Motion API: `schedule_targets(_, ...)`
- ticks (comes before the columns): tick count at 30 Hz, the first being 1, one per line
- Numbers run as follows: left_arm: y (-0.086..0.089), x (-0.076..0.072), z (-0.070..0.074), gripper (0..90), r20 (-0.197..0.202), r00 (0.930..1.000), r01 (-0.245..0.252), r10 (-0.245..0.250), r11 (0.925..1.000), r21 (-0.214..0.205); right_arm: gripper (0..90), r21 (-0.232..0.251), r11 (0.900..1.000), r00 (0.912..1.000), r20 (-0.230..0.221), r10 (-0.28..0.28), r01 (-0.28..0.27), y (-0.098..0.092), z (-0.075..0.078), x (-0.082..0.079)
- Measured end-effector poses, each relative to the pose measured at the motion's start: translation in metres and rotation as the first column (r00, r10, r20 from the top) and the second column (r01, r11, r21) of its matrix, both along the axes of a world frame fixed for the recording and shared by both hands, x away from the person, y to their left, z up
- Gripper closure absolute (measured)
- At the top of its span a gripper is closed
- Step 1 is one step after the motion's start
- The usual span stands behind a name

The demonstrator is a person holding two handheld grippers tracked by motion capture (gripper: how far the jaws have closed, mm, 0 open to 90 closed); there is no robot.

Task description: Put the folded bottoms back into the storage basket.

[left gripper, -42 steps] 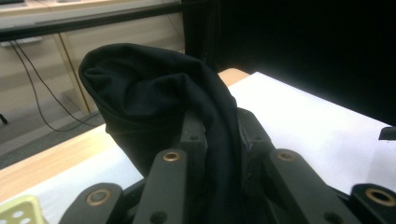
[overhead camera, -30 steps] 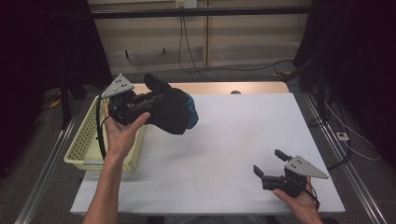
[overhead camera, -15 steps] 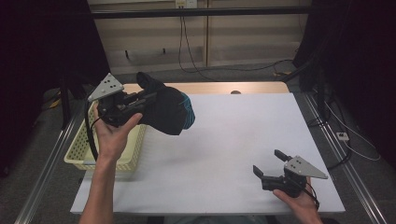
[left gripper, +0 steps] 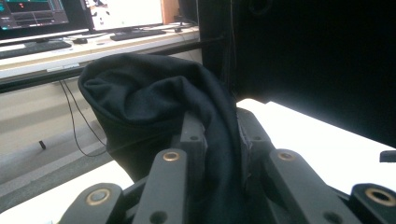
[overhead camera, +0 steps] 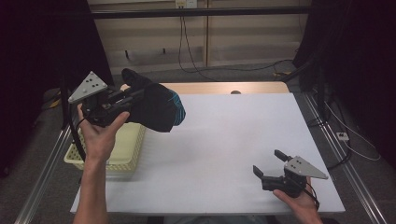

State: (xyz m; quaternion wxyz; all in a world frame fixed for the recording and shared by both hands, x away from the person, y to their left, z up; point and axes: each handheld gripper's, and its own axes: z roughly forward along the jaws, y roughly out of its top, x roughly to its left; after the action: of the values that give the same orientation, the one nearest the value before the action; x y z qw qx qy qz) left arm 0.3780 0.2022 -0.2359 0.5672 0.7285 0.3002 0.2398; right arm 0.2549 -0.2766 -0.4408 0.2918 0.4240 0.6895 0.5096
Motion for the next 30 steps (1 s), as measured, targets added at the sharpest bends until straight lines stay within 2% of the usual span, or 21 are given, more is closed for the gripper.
schedule_targets(7, 0.009, -0.003, 0.004, 76.0, 0.008, 0.9998, -0.017, 0.017, 0.9998, 0.007, 4.0, -0.001, 1.0000, 1.0000, -0.002, -0.003, 0.003, 0.001, -0.001, 0.001)
schedule_targets(13, 0.019, -0.009, 0.005, 76.0, 0.019, 0.9993, -0.032, 0.033, 0.9993, -0.018, 3.9, -0.003, 1.0000, 1.0000, -0.003, 0.000, 0.000, 0.001, -0.001, 0.001)
schedule_targets(19, 0.027, -0.014, 0.006, 76.0, 0.025, 0.9986, -0.048, 0.048, 0.9988, -0.006, 3.9, -0.002, 1.0000, 1.0000, 0.000, 0.000, 0.000, 0.001, 0.000, 0.000)
schedule_targets(30, 0.045, -0.019, 0.008, 76.0, 0.030, 0.9966, -0.076, 0.076, 0.9969, -0.021, 3.9, -0.002, 1.0000, 1.0000, 0.001, 0.006, -0.006, 0.000, 0.000, -0.001)
